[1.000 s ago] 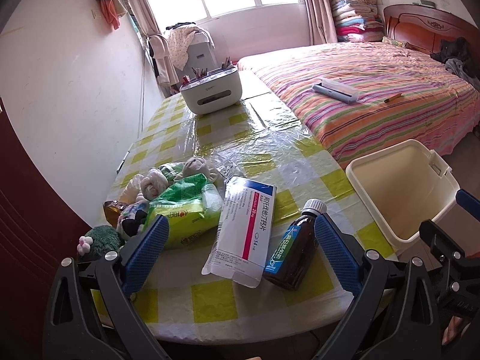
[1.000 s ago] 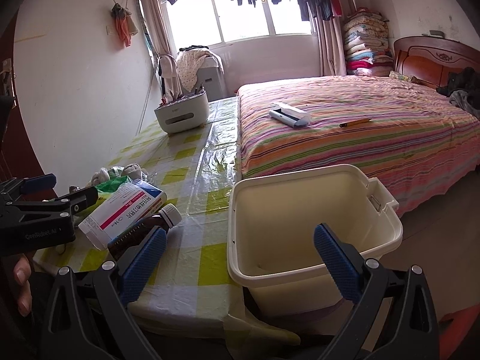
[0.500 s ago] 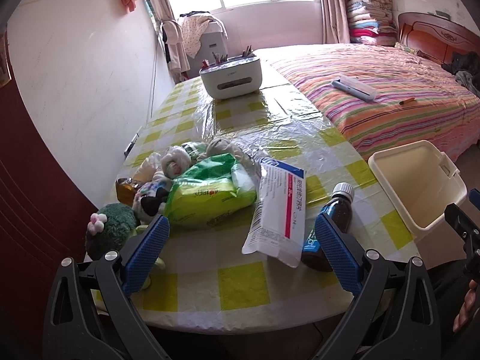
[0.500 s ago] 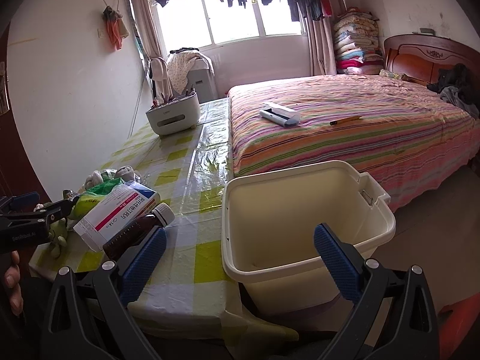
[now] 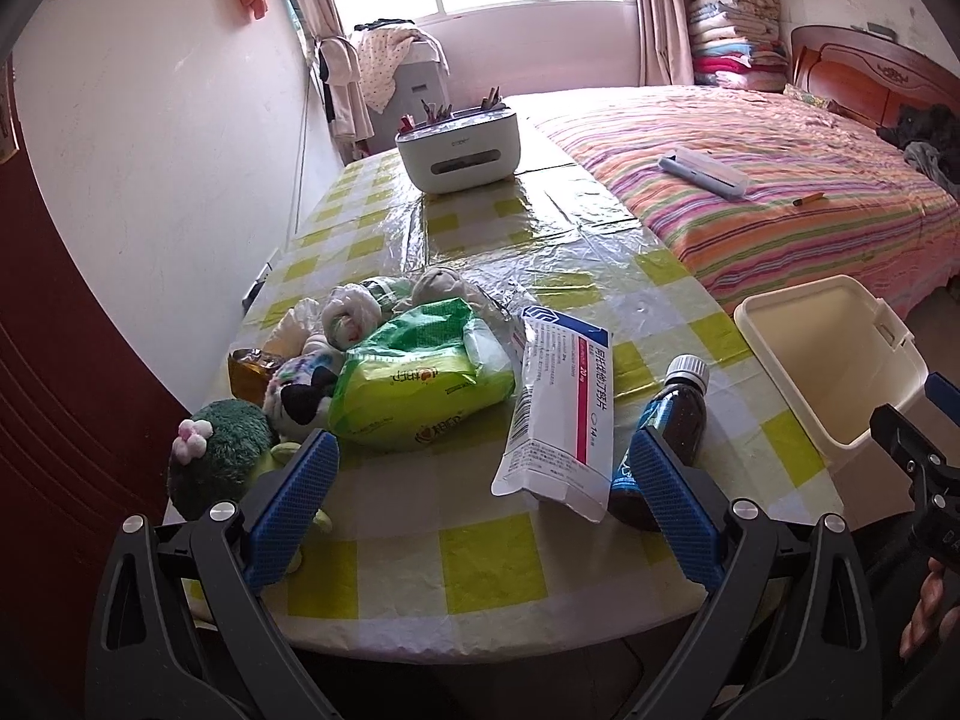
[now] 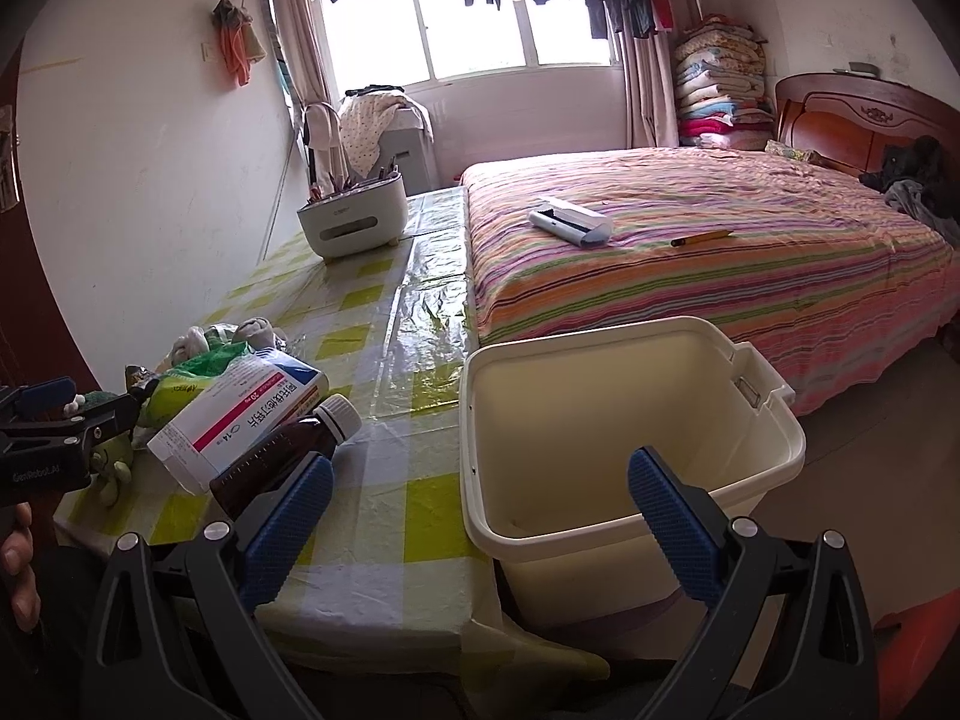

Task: Collect trash
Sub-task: 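Move both tools toward the brown medicine bottle on the table, then grasp the brown medicine bottle with the right tool while the left tool approaches the green plush toy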

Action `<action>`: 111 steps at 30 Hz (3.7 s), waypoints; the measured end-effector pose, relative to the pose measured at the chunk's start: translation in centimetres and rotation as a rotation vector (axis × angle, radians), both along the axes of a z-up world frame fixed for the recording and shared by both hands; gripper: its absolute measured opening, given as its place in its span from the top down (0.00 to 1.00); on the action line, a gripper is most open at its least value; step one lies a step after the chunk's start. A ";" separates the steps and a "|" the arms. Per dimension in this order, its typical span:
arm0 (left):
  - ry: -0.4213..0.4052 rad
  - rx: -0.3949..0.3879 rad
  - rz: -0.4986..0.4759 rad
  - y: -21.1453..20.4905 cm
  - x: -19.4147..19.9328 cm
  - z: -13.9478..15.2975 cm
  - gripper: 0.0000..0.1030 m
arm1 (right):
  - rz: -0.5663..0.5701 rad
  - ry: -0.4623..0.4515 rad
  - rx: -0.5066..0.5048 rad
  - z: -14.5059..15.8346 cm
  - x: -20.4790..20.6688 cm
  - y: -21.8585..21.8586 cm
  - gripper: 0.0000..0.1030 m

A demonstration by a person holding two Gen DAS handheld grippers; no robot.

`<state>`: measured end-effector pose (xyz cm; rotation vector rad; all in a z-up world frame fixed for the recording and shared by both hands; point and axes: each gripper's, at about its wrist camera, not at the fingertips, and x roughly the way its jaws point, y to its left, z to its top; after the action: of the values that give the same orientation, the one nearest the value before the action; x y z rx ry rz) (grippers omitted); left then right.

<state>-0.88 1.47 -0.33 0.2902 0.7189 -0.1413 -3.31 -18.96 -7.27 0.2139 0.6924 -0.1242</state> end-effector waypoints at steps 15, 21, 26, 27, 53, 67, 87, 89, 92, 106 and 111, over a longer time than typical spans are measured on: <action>0.006 -0.011 0.007 0.9 -0.1 0.0 0.07 | 0.044 0.002 -0.019 0.3 0.8 1.6 0.07; 0.010 -0.018 0.011 1.4 0.0 0.1 0.07 | 0.059 0.003 -0.025 0.5 1.1 2.2 0.07; 0.011 -0.017 0.012 1.5 0.1 -0.1 0.07 | 0.073 0.010 -0.022 0.5 1.4 2.6 0.07; 0.012 -0.016 0.012 1.6 0.1 -0.1 0.07 | 0.077 0.012 -0.023 0.4 1.5 2.7 0.07; 0.013 -0.027 0.034 2.7 -0.1 -0.1 0.07 | 0.123 0.019 -0.024 0.7 1.9 4.4 0.07; 0.013 -0.047 0.071 5.2 -0.4 0.0 0.07 | 0.145 0.050 -0.025 0.3 2.3 6.0 0.07; 0.022 -0.124 0.283 17.0 0.9 0.6 0.07 | 0.076 0.237 0.046 -1.1 6.9 10.7 0.07; 0.026 -0.132 0.302 18.0 1.0 0.5 0.07 | 0.060 0.245 0.036 -1.3 7.7 10.7 0.08; 0.026 -0.139 0.311 18.8 0.8 0.3 0.07 | 0.039 0.280 0.042 -2.2 9.2 10.6 0.21; 0.052 -0.128 0.317 18.5 0.9 -0.6 0.07 | 0.083 0.376 0.033 -6.0 12.6 11.2 0.51; 0.060 -0.118 0.325 18.4 1.1 -0.8 0.07 | 0.111 0.367 -0.012 -6.2 13.0 11.2 0.59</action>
<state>0.24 19.84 -1.14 0.0539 0.8043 0.1165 9.64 -7.78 -13.47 0.1411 1.0662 -0.0612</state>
